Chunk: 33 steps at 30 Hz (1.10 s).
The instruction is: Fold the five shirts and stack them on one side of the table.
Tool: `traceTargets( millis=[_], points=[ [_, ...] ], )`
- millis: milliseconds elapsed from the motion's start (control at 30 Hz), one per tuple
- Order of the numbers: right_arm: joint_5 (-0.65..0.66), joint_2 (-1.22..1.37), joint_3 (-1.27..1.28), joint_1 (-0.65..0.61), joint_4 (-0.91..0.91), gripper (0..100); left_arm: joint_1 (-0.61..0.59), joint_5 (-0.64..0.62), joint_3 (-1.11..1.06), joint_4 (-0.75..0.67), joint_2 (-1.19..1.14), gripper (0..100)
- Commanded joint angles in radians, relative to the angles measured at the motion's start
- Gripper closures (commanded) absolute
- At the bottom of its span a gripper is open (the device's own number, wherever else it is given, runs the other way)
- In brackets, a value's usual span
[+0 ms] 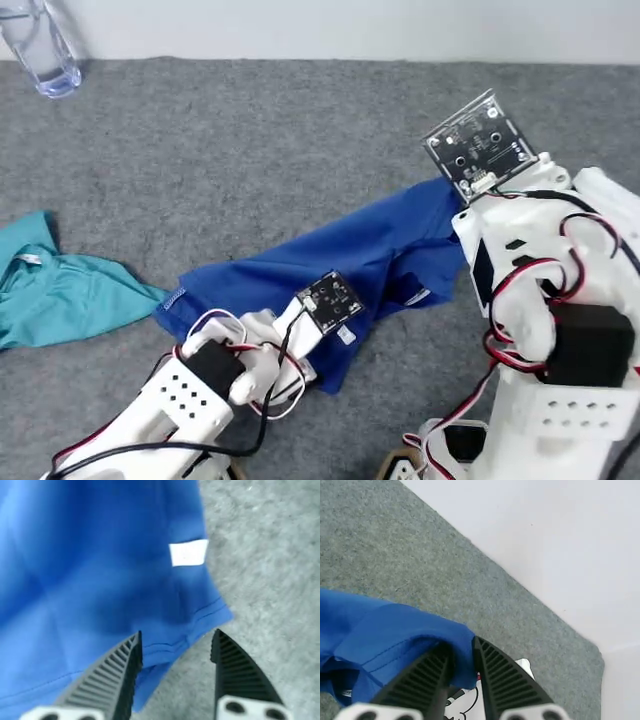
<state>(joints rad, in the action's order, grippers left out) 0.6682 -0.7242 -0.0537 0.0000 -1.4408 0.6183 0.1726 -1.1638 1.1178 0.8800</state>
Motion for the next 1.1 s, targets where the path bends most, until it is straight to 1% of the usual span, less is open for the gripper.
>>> traceTargets(
  millis=[0,100,167,233,367,467,600,667,733,800,900,1000,1067],
  points=[
    [0.005,-0.012,-0.005,0.007,-0.002,98.9,-0.011,-0.008,-0.042,-0.087,-0.002,79],
    [0.005,-0.013,-0.005,0.007,-0.002,98.9,-0.009,-0.008,-0.125,-0.192,-0.002,79],
    [0.005,-0.013,-0.005,0.007,-0.002,98.9,-0.011,-0.009,-0.156,-0.233,0.003,79],
    [0.005,-0.013,-0.005,0.008,-0.002,98.9,-0.011,-0.028,-0.163,-0.252,-0.002,80],
    [0.005,-0.013,-0.005,0.008,-0.002,98.9,-0.005,-0.049,-0.166,-0.298,-0.003,86],
    [0.005,-0.013,-0.005,0.008,-0.002,98.9,-0.003,-0.049,-0.185,-0.327,-0.003,88],
    [0.005,-0.012,-0.005,0.008,-0.002,98.9,-0.003,-0.049,-0.188,-0.330,-0.003,88],
    [0.005,-0.012,-0.005,0.008,-0.002,98.9,-0.003,-0.046,-0.189,-0.324,-0.002,91],
    [0.005,-0.015,-0.005,0.008,-0.002,98.9,-0.003,-0.043,-0.179,-0.287,0.006,99],
    [0.008,-0.015,-0.005,0.008,-0.002,98.9,-0.008,-0.041,-0.134,-0.221,0.006,99],
    [0.008,-0.018,-0.005,0.008,-0.002,98.9,-0.011,-0.031,-0.022,-0.075,0.034,99],
    [0.009,-0.019,-0.005,0.010,-0.010,98.9,-0.012,0.005,0.107,0.069,0.115,99],
    [0.011,-0.019,-0.006,0.028,-0.019,98.9,-0.012,0.006,0.185,0.153,0.192,99]
  ],
)
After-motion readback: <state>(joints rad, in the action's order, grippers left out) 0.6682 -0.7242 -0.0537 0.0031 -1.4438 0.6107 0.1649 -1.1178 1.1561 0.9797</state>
